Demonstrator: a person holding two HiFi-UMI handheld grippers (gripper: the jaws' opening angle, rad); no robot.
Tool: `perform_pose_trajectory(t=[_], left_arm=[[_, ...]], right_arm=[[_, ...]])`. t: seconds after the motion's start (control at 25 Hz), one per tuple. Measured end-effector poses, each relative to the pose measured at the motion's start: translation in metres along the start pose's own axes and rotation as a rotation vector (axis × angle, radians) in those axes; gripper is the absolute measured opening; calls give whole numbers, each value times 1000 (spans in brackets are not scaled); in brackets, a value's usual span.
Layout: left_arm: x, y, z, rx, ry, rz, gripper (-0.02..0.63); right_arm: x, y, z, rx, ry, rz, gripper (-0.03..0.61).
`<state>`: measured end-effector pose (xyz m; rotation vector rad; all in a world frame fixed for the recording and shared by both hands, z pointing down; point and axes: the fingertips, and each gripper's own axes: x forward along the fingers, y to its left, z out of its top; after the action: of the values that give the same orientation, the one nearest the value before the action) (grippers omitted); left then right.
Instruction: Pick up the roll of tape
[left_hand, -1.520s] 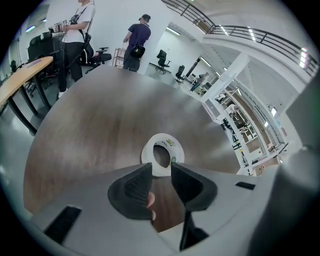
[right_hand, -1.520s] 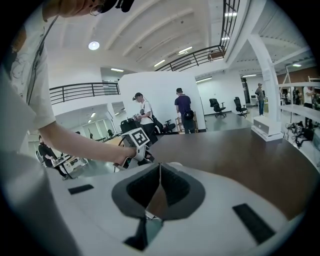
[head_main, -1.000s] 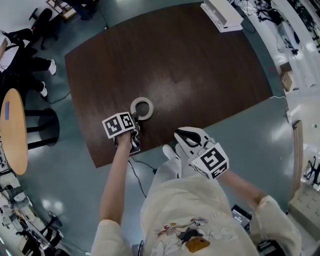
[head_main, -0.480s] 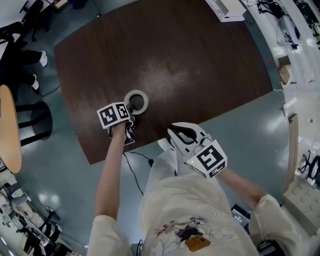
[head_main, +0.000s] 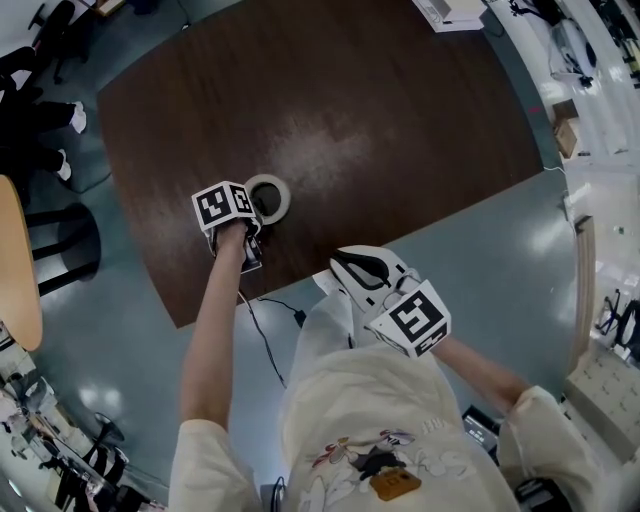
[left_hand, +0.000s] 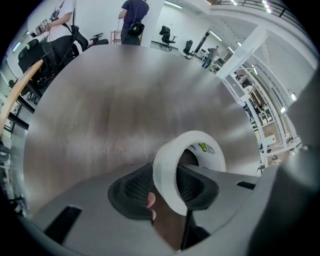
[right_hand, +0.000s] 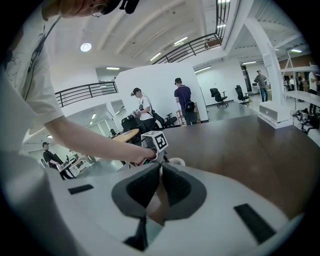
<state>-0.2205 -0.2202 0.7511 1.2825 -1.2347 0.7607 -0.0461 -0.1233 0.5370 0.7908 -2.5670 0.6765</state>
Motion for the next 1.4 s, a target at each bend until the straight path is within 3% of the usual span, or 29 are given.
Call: perform_pose_trajectory(t=[0.12, 0.36, 0.8, 1.08, 1.4], left_arm=[[3, 3, 1, 10, 24, 35, 120], [3, -3, 1, 167, 11, 101, 91], [-7, -2, -11, 208, -48, 110, 86], [-40, -7, -15, 216, -129, 79, 86], [-100, -26, -20, 218, -292, 14, 86]], right_arm=[[-2, 1, 2, 2, -8, -5, 8], [-10, -4, 2, 8, -25, -22, 8], [-30, 3, -4, -13, -36, -31, 8], [-35, 22, -3, -40, -55, -12, 8], [-49, 41, 8, -109, -89, 1, 8]])
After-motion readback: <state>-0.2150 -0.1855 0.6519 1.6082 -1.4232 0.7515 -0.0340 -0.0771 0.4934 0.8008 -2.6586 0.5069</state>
